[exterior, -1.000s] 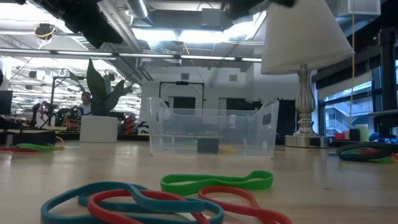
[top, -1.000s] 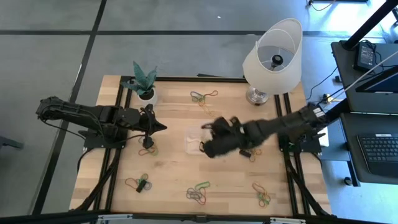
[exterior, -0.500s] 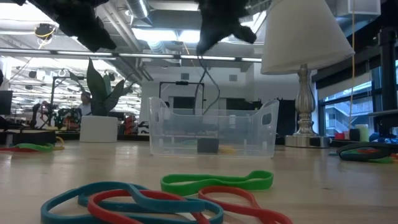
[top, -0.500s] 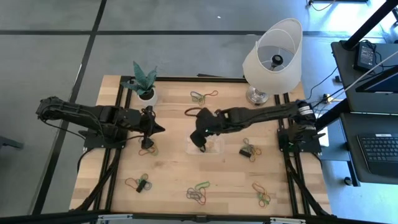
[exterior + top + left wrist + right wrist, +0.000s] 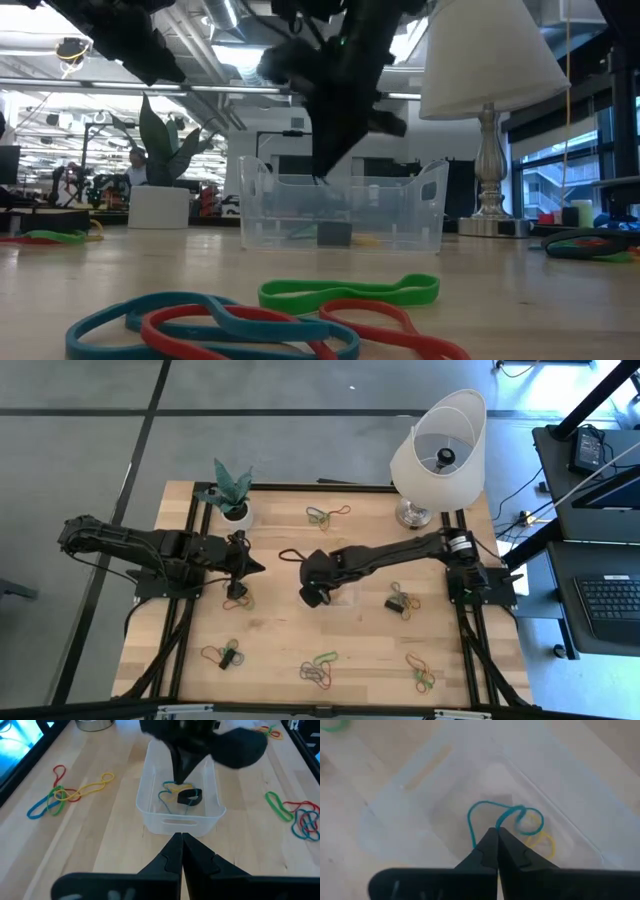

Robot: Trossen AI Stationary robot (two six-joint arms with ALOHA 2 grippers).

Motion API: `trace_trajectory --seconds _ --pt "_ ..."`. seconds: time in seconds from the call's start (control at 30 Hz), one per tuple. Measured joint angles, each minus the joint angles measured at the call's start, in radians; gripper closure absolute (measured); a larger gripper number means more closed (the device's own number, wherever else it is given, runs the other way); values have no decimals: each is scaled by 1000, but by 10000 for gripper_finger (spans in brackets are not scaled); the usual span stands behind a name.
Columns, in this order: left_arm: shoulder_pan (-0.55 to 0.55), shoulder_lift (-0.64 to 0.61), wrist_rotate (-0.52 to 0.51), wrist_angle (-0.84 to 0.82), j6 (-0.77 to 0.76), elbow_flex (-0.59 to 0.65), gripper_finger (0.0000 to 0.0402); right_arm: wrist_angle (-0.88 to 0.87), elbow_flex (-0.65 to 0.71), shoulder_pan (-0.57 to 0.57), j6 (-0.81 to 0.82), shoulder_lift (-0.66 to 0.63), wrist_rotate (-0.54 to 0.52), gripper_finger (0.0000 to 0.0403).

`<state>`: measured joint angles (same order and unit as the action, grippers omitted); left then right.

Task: Pick and place rubber bands into bin
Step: Put the blue rubber band into the transparent bin, then put the green rubber band into the transparent bin

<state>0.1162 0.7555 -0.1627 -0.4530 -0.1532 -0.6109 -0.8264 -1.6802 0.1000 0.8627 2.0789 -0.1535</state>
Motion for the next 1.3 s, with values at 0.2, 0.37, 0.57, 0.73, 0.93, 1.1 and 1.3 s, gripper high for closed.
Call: trace_trajectory --seconds 0.2,0.37,0.57,0.73,0.93,1.1,1.3 --pt "0 0 0 0 -12 0 400 -33 0 -6 29 22 35 384" --pt "0 0 0 0 -16 0 399 -36 0 -13 30 22 35 347" --pt "0 0 0 0 -17 0 398 -37 0 -12 31 22 35 315" --pt "0 0 0 0 -17 0 400 -42 0 -13 19 22 35 296" --pt "0 0 0 0 -17 0 399 -96 16 17 -39 -48 -104 290" --pt "0 0 0 0 -21 0 399 46 159 38 -92 -211 -122 311" --pt "0 14 -52 8 -20 0 400 338 497 49 -105 -489 -126 352"
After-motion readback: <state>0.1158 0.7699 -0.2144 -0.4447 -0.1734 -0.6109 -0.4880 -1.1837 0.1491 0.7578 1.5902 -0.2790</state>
